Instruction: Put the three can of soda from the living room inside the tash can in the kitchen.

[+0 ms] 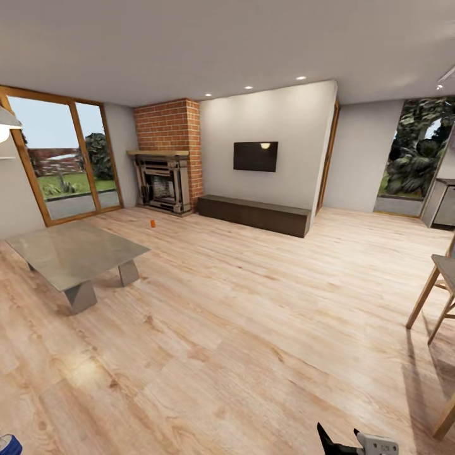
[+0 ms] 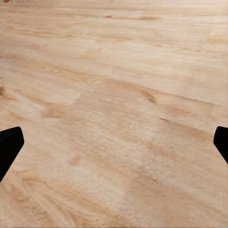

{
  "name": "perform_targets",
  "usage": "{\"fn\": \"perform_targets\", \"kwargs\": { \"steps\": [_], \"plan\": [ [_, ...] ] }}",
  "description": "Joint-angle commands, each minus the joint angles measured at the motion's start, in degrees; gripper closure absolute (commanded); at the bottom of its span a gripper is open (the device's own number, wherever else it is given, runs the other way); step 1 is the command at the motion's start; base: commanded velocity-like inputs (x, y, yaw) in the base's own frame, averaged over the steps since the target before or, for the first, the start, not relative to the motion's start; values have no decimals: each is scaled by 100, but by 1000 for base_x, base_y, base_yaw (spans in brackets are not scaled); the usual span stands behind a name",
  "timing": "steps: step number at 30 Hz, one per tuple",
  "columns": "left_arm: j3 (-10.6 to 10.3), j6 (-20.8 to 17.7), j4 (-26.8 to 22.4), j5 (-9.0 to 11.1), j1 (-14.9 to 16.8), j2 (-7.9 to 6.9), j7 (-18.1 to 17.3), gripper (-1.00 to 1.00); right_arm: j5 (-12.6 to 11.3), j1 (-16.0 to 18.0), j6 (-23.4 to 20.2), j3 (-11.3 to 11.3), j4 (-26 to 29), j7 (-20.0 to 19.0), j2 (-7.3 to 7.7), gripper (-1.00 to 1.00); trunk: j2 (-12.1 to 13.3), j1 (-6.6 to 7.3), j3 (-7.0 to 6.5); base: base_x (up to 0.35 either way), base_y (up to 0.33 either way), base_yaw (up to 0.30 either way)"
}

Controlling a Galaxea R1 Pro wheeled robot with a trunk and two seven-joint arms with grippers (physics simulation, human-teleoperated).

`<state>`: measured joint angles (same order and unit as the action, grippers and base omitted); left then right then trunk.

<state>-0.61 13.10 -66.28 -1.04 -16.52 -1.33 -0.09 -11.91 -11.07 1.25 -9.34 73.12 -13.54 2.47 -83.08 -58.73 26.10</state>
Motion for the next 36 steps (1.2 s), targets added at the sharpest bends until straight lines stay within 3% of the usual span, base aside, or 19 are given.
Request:
{"fn": "perform_targets", "kwargs": {
  "steps": [1, 17, 28, 36],
  "plan": [
    [0, 0, 0, 0, 0, -2, 0, -100, 1, 0, 1, 2, 0, 0, 1, -100, 0, 0, 0, 105, 285, -8],
    [0, 0, 1, -1, 2, -1, 0, -100, 13, 0, 7, 34, 0, -6, -4, -100, 0, 0, -2, 170, 174, -28],
    [0, -6, 1, -8, 7, 1, 0, -100, -8, 0, -31, 29, 0, 8, -16, -100, 0, 0, -28, 290, 66, -211],
    [0, -9, 134, 5, 48, 7, 0, -100, -5, 0, -7, 28, 0, 1, -14, -100, 0, 0, -53, 285, -114, -247]
  ]
}}
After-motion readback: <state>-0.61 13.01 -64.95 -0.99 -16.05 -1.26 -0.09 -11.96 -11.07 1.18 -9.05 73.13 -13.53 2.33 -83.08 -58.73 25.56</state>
